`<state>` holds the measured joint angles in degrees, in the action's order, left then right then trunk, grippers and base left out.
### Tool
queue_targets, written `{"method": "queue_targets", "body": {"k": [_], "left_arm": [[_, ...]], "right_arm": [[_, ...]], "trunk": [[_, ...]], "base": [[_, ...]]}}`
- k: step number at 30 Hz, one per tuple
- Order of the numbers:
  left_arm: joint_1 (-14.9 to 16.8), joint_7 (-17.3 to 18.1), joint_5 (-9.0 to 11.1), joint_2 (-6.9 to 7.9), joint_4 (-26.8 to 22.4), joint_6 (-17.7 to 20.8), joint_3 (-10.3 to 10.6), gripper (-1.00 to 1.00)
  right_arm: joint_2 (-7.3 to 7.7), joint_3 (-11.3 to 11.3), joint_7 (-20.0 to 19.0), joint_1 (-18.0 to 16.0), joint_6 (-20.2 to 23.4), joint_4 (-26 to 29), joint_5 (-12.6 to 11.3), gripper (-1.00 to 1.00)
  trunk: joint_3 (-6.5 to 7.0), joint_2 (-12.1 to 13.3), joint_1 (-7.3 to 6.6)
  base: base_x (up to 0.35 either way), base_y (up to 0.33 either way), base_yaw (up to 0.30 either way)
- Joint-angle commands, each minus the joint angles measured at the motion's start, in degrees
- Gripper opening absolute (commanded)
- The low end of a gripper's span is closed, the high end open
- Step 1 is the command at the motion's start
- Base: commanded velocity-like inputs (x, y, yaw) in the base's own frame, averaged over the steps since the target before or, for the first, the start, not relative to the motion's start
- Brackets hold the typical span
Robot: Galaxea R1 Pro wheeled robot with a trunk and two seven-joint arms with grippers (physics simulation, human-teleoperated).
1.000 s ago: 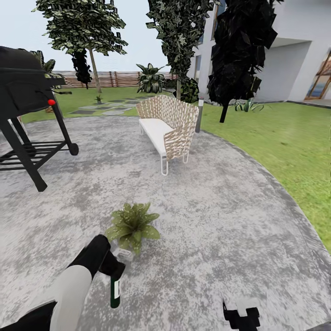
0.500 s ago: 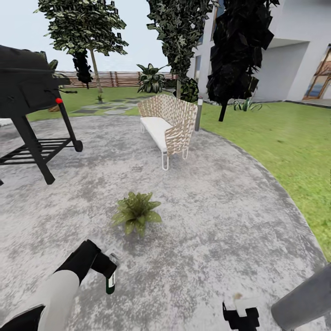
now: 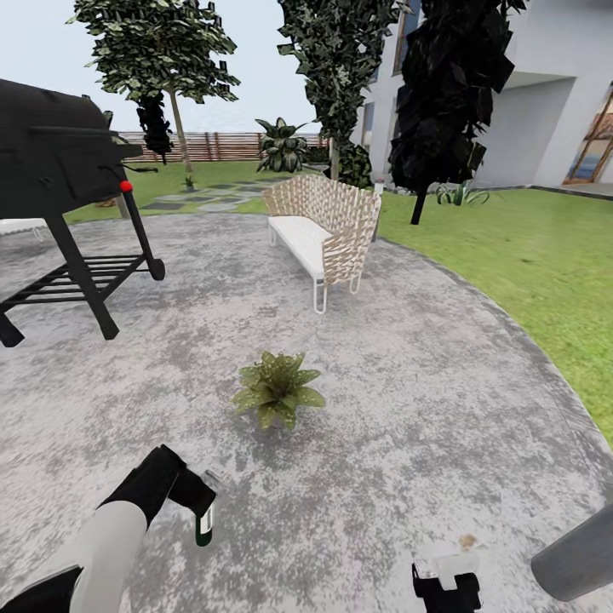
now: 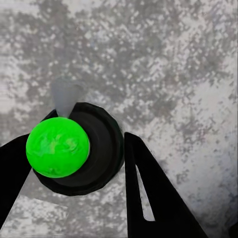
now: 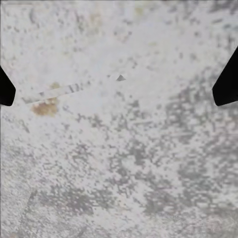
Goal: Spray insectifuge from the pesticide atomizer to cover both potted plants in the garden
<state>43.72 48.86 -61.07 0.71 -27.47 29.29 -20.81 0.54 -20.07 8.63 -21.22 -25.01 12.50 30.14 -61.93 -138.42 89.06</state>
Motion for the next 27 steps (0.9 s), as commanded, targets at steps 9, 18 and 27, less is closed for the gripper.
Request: {"method": "queue_targets", "body": {"k": [9,18,27], "left_arm": [[-2.88,-1.65,1.77,1.87,-0.02,-1.29,-1.58,-1.00],[-5.85,-4.27,4.48,1.23,2.48,-3.94,-3.78,-1.00],[-7.38,-0.70,13.48,1.03,5.72,-25.39,2.71,-1.00]], "right_arm": [[0.75,-2.69,1.33,0.05,-0.48,-0.54,-0.78,1.00],[0.43,-3.04,3.20,0.04,-0.39,-0.63,-0.44,1.00],[0.48,-0.72,3.02,0.03,-0.39,-0.72,-0.34,1.00]], "trunk": [[-0.05,-0.02,-0.01],[-0.05,-0.02,-0.01],[-0.05,-0.02,-0.01]], "base": [[0.000,0.000,0.000],[0.000,0.000,0.000],[0.000,0.000,0.000]]}}
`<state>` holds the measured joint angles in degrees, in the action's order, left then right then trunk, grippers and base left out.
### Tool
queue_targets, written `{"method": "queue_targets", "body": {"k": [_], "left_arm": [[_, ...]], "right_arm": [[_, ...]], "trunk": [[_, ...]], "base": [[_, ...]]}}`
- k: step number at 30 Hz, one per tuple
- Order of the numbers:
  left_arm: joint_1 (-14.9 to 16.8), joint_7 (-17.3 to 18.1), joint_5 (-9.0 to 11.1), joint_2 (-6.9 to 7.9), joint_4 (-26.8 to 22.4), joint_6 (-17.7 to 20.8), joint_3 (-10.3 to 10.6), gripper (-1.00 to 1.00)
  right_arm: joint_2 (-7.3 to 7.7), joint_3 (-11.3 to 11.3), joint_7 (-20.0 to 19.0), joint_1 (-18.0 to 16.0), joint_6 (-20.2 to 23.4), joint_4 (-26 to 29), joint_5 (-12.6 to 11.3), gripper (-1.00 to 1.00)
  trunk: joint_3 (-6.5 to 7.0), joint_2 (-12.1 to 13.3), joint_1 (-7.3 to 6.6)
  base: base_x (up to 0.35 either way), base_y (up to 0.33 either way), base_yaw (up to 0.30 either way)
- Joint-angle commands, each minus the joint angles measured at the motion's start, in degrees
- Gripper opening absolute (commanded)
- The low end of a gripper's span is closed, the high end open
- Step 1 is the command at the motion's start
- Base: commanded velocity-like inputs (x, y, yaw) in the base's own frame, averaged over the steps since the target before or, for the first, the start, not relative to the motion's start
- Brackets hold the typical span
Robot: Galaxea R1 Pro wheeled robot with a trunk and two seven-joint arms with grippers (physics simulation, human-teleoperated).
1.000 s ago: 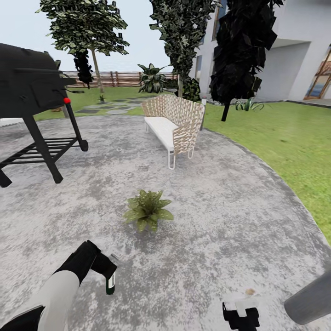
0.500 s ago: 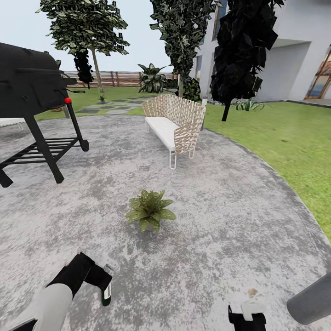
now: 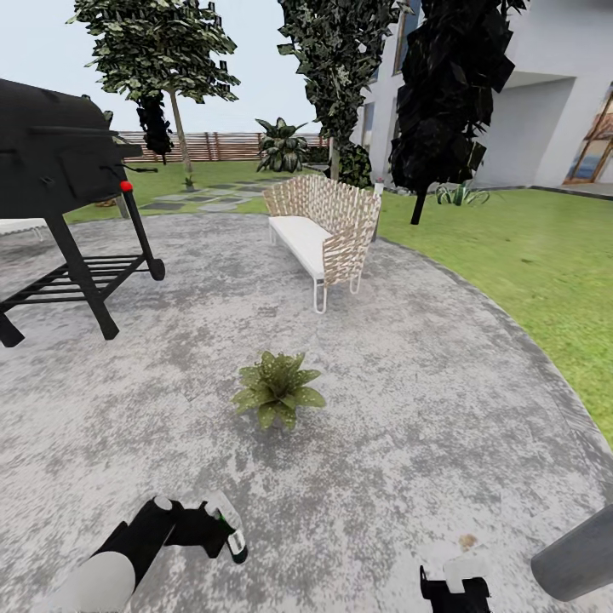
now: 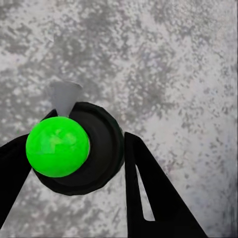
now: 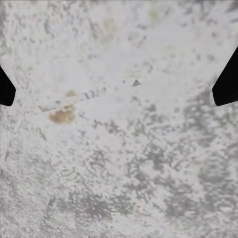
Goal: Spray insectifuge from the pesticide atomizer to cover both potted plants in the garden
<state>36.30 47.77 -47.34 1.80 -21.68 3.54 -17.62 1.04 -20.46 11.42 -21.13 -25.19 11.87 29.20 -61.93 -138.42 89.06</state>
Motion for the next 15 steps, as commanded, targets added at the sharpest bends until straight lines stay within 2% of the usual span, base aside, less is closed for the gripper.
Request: {"method": "queue_targets", "body": {"k": [1,3,5,7,9,10,13,15], "left_arm": [[0.06,0.65,-0.27,-0.25,-0.10,0.34,0.03,-1.00],[0.08,0.85,-0.22,-0.54,-0.11,0.33,2.03,-1.00],[0.08,0.95,-0.24,-0.79,-0.12,0.38,4.14,-1.00],[0.10,1.11,-0.28,-0.88,-0.09,0.60,7.42,-1.00],[0.23,1.22,-0.29,-0.91,-0.05,0.97,10.51,-1.00],[0.37,1.24,-0.29,-0.88,-0.04,1.08,11.45,-1.00],[1.08,1.48,-0.45,-0.87,0.04,1.40,14.61,-1.00],[1.18,2.40,-0.51,-0.89,0.05,1.49,15.96,-1.00]], "right_arm": [[-0.04,0.80,0.24,-0.05,-0.21,-0.11,0.58,1.00],[-0.06,2.53,-0.46,-0.05,-0.21,-0.10,0.53,1.00],[-0.07,3.24,-4.37,-0.05,-0.21,0.05,0.52,1.00],[-0.08,3.50,-13.69,-0.05,-0.19,2.53,0.56,1.00],[-0.14,3.58,-22.85,-0.05,-0.14,7.92,0.52,1.00],[-0.14,3.62,-25.70,-0.05,-0.13,9.46,0.52,1.00],[-0.15,3.67,-38.18,-0.05,0.01,16.20,0.58,1.00],[-0.25,3.72,-43.05,-0.05,0.12,18.65,0.59,1.00]], "trunk": [[-0.05,-0.02,-0.01],[-0.05,-0.02,-0.01],[-0.05,-0.02,-0.01],[-0.05,-0.02,-0.01],[-0.05,-0.02,-0.01],[-0.05,-0.02,-0.01],[-0.05,-0.02,-0.01],[-0.05,-0.02,-0.01]], "base": [[0.000,0.000,0.000],[0.000,0.000,0.000],[0.000,0.000,0.000],[0.000,0.000,0.000],[0.000,0.000,0.000],[0.000,0.000,0.000],[0.000,0.000,0.000],[0.000,0.000,0.000]]}}
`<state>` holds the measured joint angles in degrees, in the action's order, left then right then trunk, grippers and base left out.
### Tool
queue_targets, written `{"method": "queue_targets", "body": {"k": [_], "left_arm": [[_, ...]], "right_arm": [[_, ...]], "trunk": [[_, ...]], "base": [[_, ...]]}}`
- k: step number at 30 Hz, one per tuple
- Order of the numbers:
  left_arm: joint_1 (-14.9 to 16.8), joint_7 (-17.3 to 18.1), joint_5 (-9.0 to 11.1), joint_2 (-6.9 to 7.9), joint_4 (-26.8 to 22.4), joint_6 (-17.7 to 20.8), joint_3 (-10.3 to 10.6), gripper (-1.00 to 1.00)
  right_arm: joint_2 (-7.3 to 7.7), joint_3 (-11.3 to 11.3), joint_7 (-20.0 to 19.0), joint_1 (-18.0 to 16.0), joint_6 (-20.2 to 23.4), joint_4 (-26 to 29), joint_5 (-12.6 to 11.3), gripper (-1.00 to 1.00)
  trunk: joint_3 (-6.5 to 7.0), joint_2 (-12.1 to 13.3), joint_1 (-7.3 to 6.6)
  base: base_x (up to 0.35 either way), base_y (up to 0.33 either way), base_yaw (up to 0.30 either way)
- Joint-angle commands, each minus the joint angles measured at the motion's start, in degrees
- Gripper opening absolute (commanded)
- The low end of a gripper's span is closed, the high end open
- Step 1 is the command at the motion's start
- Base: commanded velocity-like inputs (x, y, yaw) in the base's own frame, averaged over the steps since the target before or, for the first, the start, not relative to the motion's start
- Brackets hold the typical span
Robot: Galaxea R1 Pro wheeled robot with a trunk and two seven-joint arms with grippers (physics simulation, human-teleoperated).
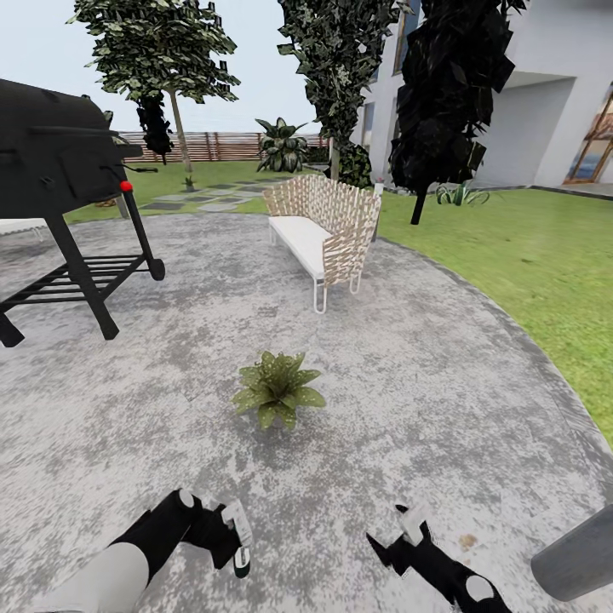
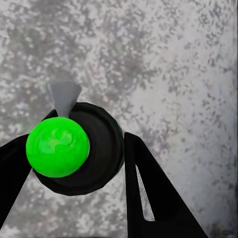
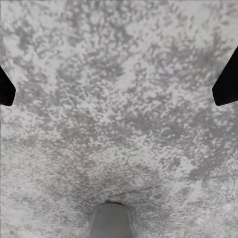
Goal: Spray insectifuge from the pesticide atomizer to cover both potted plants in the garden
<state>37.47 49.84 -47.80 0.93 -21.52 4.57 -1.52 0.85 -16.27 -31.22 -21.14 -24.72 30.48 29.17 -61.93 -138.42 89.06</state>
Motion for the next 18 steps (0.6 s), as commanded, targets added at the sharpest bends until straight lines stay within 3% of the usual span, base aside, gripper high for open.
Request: {"method": "queue_targets", "body": {"k": [1,3,6,11,12,14,18], "left_arm": [[0.03,0.95,-0.08,-0.06,-0.10,0.53,0.63,-1.00],[0.05,1.55,-0.07,-0.28,-0.10,0.60,1.62,-1.00],[0.06,1.99,-0.07,-0.87,-0.10,0.62,2.19,-1.00],[0.06,2.23,-0.04,-1.38,-0.10,0.69,4.79,-1.00],[0.06,2.26,-0.02,-1.47,-0.10,0.70,5.67,-1.00],[0.06,2.27,-0.06,-1.51,-0.06,0.71,6.35,-1.00],[0.06,2.28,-0.03,-1.77,-0.02,0.71,6.71,-1.00]], "right_arm": [[-0.47,-0.27,-1.75,-0.04,-0.33,0.72,0.66,1.00],[-1.29,1.82,-2.69,-0.04,-0.24,1.19,0.69,1.00],[-2.00,8.16,-3.05,-0.74,2.18,2.06,0.60,1.00],[-3.26,9.83,-3.38,-1.74,8.07,5.81,0.54,1.00],[-3.34,9.92,-4.15,-1.78,8.41,6.13,0.54,-1.00],[-3.38,11.06,-6.70,-1.79,8.56,6.34,0.59,-1.00],[-3.93,15.86,-8.77,-1.88,8.65,7.90,0.55,-1.00]], "trunk": [[-0.05,-0.02,-0.01],[-0.05,-0.02,-0.01],[-0.05,-0.02,-0.01],[-0.05,-0.02,-0.01],[-0.05,-0.02,-0.01],[-0.05,-0.02,-0.01],[-0.05,-0.02,-0.01]], "base": [[0.000,0.000,0.000],[0.000,0.000,0.000],[0.000,0.000,0.000],[0.000,0.000,0.000],[0.000,0.000,0.000],[0.000,0.000,0.000],[0.000,0.000,0.000]]}}
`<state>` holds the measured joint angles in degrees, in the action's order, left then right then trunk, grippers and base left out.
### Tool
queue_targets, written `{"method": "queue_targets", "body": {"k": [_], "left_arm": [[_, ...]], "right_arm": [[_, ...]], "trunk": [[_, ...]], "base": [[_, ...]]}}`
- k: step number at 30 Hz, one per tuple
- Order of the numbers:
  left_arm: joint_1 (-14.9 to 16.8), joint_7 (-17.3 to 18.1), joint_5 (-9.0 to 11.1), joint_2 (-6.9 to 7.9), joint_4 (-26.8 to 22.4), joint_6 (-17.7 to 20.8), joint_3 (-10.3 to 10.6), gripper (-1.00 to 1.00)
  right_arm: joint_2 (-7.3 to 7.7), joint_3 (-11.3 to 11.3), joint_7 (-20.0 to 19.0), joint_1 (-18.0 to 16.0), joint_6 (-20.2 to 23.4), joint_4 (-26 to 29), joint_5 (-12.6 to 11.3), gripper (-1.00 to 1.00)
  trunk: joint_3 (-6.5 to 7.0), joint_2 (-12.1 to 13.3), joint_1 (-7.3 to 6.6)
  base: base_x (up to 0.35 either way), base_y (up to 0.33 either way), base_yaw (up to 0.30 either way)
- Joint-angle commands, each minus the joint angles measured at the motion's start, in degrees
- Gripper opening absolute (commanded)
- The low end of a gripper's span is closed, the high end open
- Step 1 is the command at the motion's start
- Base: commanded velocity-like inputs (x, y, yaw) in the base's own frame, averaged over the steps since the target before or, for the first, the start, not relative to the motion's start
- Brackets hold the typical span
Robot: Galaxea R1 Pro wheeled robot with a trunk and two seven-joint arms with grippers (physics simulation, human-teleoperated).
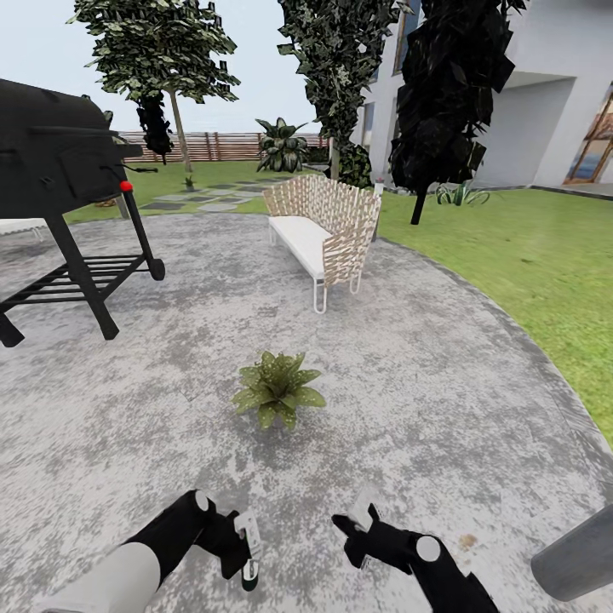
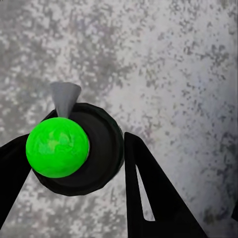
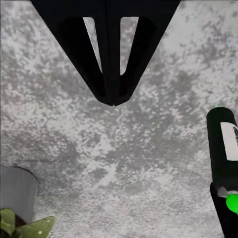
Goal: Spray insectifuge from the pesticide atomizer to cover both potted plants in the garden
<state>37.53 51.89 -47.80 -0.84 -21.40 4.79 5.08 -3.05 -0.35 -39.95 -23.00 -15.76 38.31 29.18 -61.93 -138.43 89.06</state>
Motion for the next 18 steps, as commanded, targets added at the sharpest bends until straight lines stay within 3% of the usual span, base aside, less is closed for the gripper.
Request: {"method": "queue_targets", "body": {"k": [1,3,6,11,14,16,18], "left_arm": [[0.00,0.23,-0.07,-0.16,-0.13,0.48,0.31,-1.00],[0.05,0.23,-0.10,-0.33,-0.19,0.49,1.00,-1.00],[0.06,0.23,-0.21,-1.04,-0.22,0.49,1.44,-1.00],[0.08,0.30,-3.47,-2.09,-0.22,2.03,1.50,-1.00],[0.08,1.00,-3.85,-2.41,-0.25,2.37,1.51,-1.00],[0.09,3.93,-3.96,-2.63,-0.38,2.44,1.51,-1.00],[0.09,4.30,-3.93,-2.66,-0.39,1.94,1.47,-1.00]], "right_arm": [[-0.25,1.04,-0.13,-0.02,-0.30,0.60,0.54,-1.00],[-0.54,3.38,-0.20,-0.02,-0.25,1.11,0.53,-1.00],[-1.03,4.90,-0.27,-0.09,-0.24,1.30,0.53,-1.00],[-3.38,5.32,-1.15,-0.11,-0.22,1.25,0.60,-1.00],[-4.11,5.35,-2.51,-0.11,-0.20,1.24,0.62,-1.00],[-4.25,5.44,-2.82,-0.11,-0.18,1.24,0.64,-1.00],[-4.28,9.63,-2.80,-0.11,-0.18,1.29,0.64,-1.00]], "trunk": [[-0.05,-0.02,-0.01],[-0.05,-0.02,-0.01],[-0.05,-0.02,-0.01],[-0.05,-0.02,-0.01],[-0.05,-0.02,-0.01],[-0.05,-0.02,-0.01],[-0.05,-0.02,-0.01]], "base": [[0.000,0.000,0.000],[0.000,0.000,0.000],[0.000,0.000,0.000],[0.000,0.000,0.000],[0.000,0.000,0.000],[0.000,0.000,0.000],[0.000,0.000,0.000]]}}
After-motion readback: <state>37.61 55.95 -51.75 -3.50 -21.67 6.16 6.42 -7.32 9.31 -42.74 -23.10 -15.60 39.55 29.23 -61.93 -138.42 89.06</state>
